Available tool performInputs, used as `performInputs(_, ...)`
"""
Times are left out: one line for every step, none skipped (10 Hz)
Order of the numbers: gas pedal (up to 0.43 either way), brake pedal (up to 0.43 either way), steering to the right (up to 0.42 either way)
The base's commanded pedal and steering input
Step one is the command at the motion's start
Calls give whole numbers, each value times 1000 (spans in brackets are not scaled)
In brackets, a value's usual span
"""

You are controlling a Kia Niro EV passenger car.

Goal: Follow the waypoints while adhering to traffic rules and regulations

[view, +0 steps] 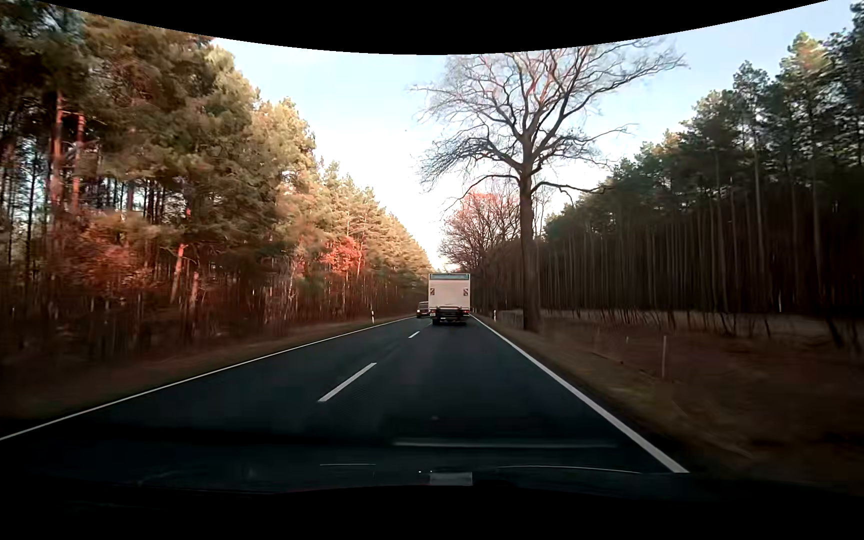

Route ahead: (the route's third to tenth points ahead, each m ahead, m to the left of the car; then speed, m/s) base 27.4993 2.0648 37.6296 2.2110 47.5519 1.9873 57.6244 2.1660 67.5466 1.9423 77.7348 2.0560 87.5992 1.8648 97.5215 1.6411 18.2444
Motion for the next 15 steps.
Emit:
performInputs(118, 0, -2)
performInputs(118, 0, -2)
performInputs(118, 0, -1)
performInputs(118, 0, -1)
performInputs(118, 0, -1)
performInputs(118, 0, -1)
performInputs(118, 0, -1)
performInputs(118, 0, -1)
performInputs(130, 0, -1)
performInputs(130, 0, -1)
performInputs(130, 0, 0)
performInputs(130, 0, 0)
performInputs(130, 0, 0)
performInputs(138, 0, 0)
performInputs(138, 0, 0)
